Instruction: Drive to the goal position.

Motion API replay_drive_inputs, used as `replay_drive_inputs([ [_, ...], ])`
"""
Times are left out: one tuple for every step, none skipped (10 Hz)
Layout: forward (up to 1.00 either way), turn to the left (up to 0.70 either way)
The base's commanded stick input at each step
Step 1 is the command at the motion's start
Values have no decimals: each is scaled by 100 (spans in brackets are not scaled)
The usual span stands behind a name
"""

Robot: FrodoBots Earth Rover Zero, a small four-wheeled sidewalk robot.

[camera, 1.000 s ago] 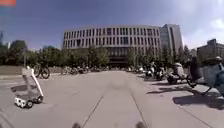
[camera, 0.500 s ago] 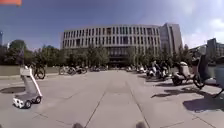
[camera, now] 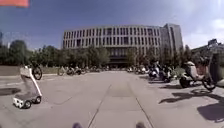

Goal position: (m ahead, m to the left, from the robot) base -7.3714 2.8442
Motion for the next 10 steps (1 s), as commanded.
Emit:
replay_drive_inputs([
  [70,-6],
  [70,-6],
  [70,-6],
  [70,-6],
  [70,-6],
  [70,-6],
  [70,-6],
  [70,-6],
  [70,-6],
  [70,-6],
])
